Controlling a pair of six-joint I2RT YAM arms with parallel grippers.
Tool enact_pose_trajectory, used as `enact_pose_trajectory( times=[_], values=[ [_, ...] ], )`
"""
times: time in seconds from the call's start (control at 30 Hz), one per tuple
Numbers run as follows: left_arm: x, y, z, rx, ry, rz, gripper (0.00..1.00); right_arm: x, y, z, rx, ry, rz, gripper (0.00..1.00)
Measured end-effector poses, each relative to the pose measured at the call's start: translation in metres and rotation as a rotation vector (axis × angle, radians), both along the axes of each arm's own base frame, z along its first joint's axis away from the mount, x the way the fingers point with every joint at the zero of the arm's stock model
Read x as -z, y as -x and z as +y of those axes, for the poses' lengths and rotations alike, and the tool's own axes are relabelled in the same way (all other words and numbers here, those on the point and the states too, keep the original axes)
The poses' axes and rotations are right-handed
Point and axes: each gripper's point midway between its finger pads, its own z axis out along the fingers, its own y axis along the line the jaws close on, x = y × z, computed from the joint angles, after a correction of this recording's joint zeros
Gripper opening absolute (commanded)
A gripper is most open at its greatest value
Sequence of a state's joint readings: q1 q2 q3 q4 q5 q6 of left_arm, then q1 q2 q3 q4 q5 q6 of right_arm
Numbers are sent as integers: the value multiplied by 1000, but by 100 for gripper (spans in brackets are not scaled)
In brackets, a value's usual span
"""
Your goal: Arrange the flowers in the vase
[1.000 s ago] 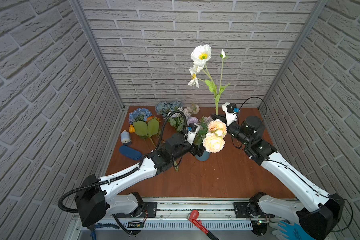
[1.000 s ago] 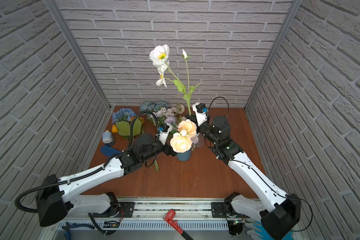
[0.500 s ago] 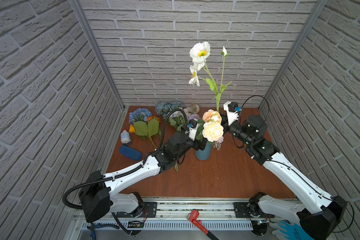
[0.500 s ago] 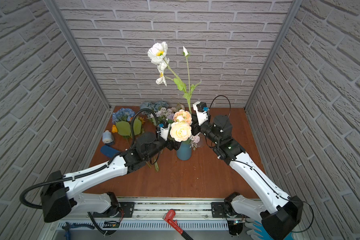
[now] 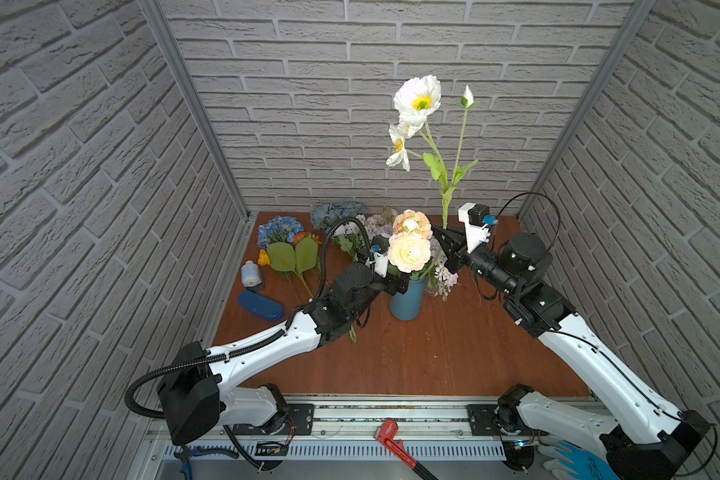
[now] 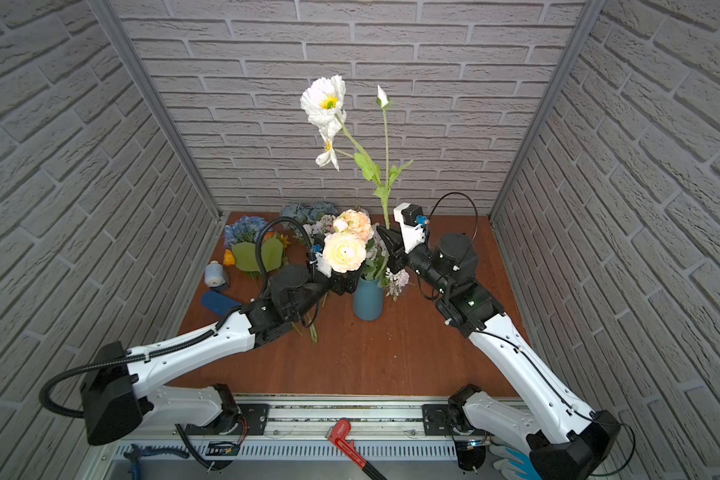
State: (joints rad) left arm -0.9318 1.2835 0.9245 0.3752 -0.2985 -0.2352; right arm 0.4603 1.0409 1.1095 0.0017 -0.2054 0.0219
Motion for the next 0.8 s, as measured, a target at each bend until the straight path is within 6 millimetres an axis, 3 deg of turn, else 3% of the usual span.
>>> enact_pose_trajectory(
  times=[0.17, 0.47, 0.8],
  values=[
    [0, 0, 0, 0, 0, 0, 93, -4, 2, -1, -1, 14, -9, 6],
    [1, 0, 0, 3, -4, -3, 92, -48, 18, -9, 1, 13, -123, 6],
    [5, 2, -1, 13, -10, 1, 91, -39, 18, -8, 0, 17, -129, 6]
  ],
)
